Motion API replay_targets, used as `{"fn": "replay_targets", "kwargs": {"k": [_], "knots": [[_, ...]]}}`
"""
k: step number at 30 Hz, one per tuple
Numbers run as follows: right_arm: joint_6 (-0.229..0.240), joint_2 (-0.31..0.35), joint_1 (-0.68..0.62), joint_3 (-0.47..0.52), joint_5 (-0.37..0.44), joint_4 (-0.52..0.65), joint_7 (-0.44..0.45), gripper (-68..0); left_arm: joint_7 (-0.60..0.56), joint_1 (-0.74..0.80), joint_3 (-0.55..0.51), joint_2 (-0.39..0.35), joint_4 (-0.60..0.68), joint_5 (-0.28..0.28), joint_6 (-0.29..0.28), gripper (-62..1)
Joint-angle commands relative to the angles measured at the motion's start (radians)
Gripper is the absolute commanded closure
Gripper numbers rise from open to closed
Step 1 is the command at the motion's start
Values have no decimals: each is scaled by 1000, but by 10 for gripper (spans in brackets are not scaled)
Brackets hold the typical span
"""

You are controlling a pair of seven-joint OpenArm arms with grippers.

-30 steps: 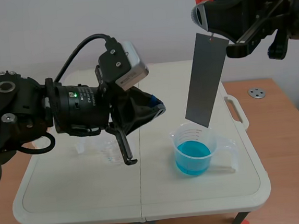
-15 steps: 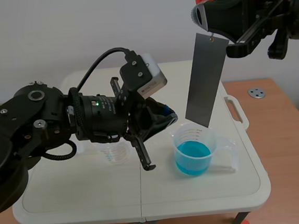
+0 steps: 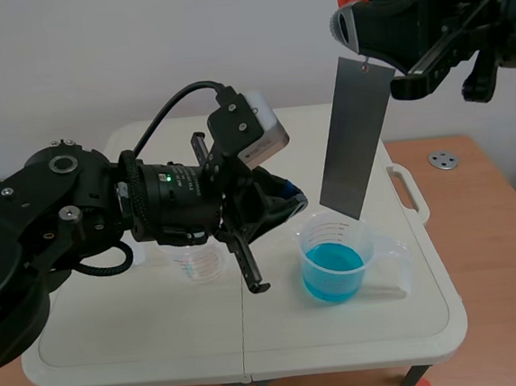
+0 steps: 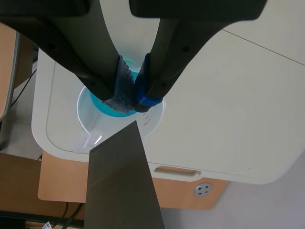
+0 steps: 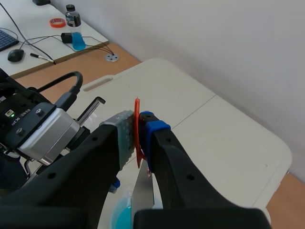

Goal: Hold the metal plate by the orange handle, dip it into the blue solution, take it out and point at it, then put the plate back in the beaker on the left.
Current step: 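Raise the plate and point at it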

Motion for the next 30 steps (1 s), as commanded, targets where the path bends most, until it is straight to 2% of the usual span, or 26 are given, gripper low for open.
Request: {"fn": "replay_targets", "kwargs": {"k": [1,3,6,12,16,22,26,30], "knots": [[11,0,12,5,11,14,14,-11,-13,-6,-2,1,18,-11,-1,-31],[11,0,12,5,11,14,14,-11,-14,-2,-6,-7,19,-11,16,-31],[11,0,11,5,11,14,14,-11,-22,21,-32,-33,26,-14,72,-31],[11,0,12,5,11,14,13,-11,-82,154,-162,-132,93,-16,139,-31],[11,0,12,5,11,14,13,-11,-149,285,-269,-212,158,-22,179,-31],[11,0,19,6,11,14,14,-11,-236,513,-440,-303,232,-26,205,-31],[11,0,46,6,11,14,11,-11,-282,679,-552,-335,261,-26,231,-31],[11,-3,80,2,11,14,10,-11,-325,843,-658,-335,262,-26,232,-31]]}}
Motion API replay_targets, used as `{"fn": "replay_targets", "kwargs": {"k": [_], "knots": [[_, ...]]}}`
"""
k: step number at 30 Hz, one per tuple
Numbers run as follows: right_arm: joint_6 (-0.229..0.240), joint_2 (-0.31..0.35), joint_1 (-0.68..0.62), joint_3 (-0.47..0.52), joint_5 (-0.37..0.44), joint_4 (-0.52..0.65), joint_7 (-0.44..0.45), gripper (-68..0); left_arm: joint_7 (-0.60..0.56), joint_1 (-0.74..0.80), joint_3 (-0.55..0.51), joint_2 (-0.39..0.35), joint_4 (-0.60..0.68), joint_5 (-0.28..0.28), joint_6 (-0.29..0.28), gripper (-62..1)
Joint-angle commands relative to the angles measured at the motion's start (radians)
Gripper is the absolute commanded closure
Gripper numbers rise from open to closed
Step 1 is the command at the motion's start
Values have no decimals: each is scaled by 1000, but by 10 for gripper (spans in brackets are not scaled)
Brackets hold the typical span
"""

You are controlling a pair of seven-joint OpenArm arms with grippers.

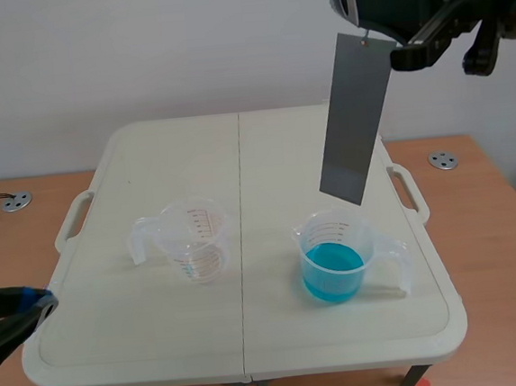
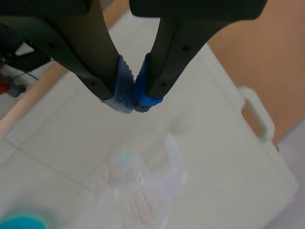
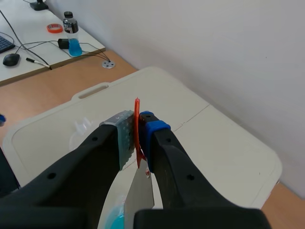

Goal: Hold the metal plate by the orange handle, dip it into the blue solution, take it out and point at it, then put the plate back in the beaker on the left.
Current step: 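Raise the plate and point at it, then put the plate into the left beaker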

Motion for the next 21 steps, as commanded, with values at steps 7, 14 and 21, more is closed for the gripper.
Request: {"fn": "replay_targets", "kwargs": {"k": [7,14,21], "knots": [[11,-9,96,-52,2,-5,3,-11,-78,272,-89,3,10,-10,-1,-31],[11,-79,176,-116,-32,-69,-37,-11,-77,451,-90,8,8,-9,-1,-31],[11,-130,240,-198,-83,-147,-45,-11,-51,506,-90,55,-39,-4,-2,-31]]}}
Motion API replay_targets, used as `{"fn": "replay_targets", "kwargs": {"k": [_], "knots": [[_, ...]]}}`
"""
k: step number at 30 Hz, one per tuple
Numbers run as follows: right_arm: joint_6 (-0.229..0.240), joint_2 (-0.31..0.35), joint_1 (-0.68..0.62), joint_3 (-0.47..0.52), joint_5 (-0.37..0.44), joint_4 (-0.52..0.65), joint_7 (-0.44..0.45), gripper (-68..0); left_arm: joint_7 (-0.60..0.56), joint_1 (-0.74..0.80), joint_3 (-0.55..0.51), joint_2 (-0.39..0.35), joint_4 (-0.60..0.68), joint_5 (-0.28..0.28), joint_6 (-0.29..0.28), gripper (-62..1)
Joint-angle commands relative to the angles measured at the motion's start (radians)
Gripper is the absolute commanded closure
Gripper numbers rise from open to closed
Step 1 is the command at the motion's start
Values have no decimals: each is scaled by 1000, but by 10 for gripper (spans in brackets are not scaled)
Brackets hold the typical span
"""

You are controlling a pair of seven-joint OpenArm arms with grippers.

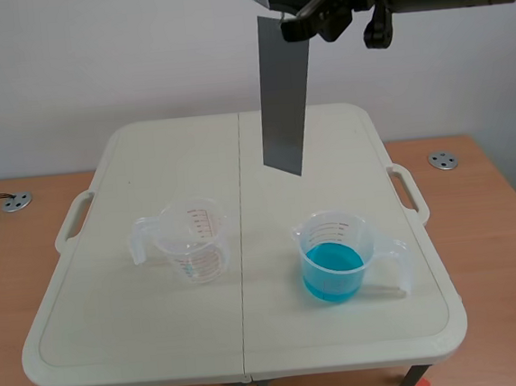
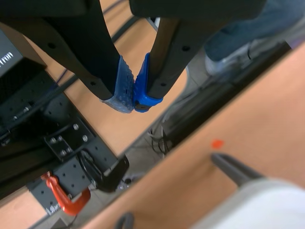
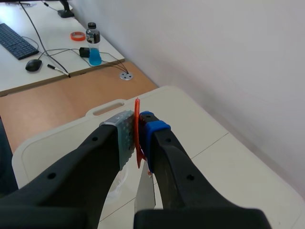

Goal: Hold the metal plate by the orange handle, dip it into the blue solution, take it out and point at it, then put the plate back in the beaker on the left.
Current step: 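Put the plate into the left beaker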

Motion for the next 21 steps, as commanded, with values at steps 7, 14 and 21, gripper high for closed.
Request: {"fn": "replay_targets", "kwargs": {"k": [7,14,21], "knots": [[8,-48,89,-64,-23,-93,11,-11,-1,-20,5,65,-52,5,-3,-31],[8,-89,150,-117,-42,-187,17,-11,-1,-23,11,70,-52,5,-6,-31],[8,-124,211,-161,-52,-293,36,-11,24,-39,11,70,-52,4,-10,-31]]}}
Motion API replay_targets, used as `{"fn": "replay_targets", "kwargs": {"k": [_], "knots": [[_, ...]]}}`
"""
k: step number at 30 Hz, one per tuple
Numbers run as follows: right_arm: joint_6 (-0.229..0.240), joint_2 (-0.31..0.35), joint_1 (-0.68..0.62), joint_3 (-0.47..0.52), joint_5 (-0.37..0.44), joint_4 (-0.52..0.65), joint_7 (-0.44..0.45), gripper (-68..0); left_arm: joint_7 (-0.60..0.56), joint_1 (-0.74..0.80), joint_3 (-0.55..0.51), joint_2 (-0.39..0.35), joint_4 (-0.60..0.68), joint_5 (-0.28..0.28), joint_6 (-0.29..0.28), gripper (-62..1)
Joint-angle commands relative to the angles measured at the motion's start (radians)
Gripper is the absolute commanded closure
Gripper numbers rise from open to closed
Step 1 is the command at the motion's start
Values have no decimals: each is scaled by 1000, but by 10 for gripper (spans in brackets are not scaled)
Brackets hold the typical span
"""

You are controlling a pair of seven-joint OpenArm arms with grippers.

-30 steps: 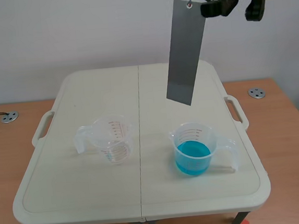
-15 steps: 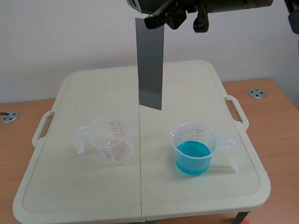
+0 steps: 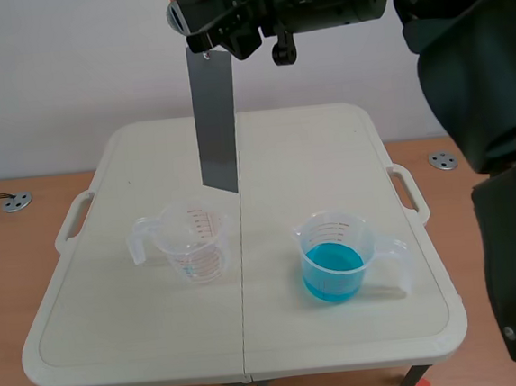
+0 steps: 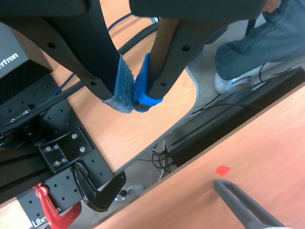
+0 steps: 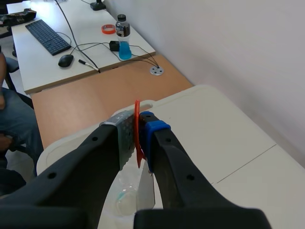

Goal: Hold the metal plate by the orange handle, dip it into the blue solution, take it out and point at it, then put the plate back in the beaker on the left.
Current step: 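Put the plate into the left beaker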

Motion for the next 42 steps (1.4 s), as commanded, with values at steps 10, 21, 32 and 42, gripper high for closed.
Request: {"fn": "replay_targets", "kwargs": {"k": [10,21,32,42], "knots": [[8,-58,101,-68,-63,-132,92,-11,-4,2,3,-1,14,-6,-6,-31],[8,-97,128,-137,-143,-257,171,-11,-1,2,3,0,14,-6,-6,-31],[8,-111,128,-167,-174,-288,206,-11,-2,1,3,0,14,-6,-6,-31],[8,-111,125,-167,-174,-288,209,-11,-4,1,3,0,14,-6,-6,-31]]}}
